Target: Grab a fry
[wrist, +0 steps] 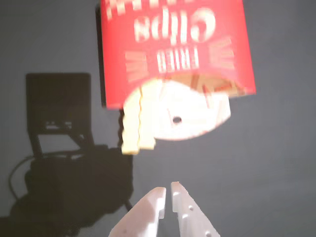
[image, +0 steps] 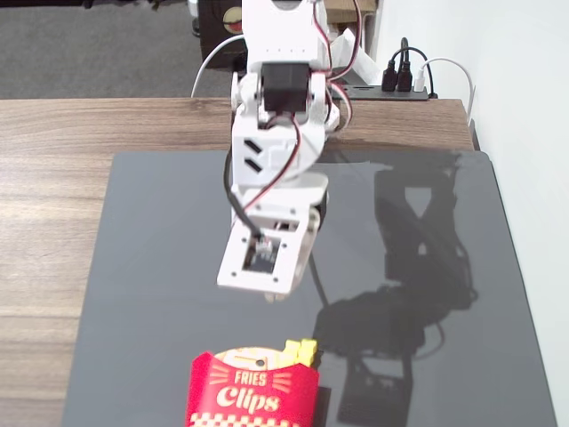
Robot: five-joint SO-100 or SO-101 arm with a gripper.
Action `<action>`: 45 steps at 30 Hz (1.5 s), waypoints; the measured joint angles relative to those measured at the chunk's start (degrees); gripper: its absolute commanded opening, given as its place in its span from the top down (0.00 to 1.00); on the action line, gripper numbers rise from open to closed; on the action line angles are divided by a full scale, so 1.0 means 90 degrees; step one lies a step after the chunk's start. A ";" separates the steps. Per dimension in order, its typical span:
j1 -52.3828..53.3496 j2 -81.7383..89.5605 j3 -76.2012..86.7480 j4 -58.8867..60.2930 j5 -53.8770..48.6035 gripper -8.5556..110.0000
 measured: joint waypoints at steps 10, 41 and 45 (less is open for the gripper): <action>-0.0244 -0.1074 -0.0986 0.0098 0.0176 0.70; -0.0371 -0.2178 -0.1123 -0.0430 0.0449 0.66; -0.0469 -0.2275 -0.1211 -0.0518 0.0479 0.66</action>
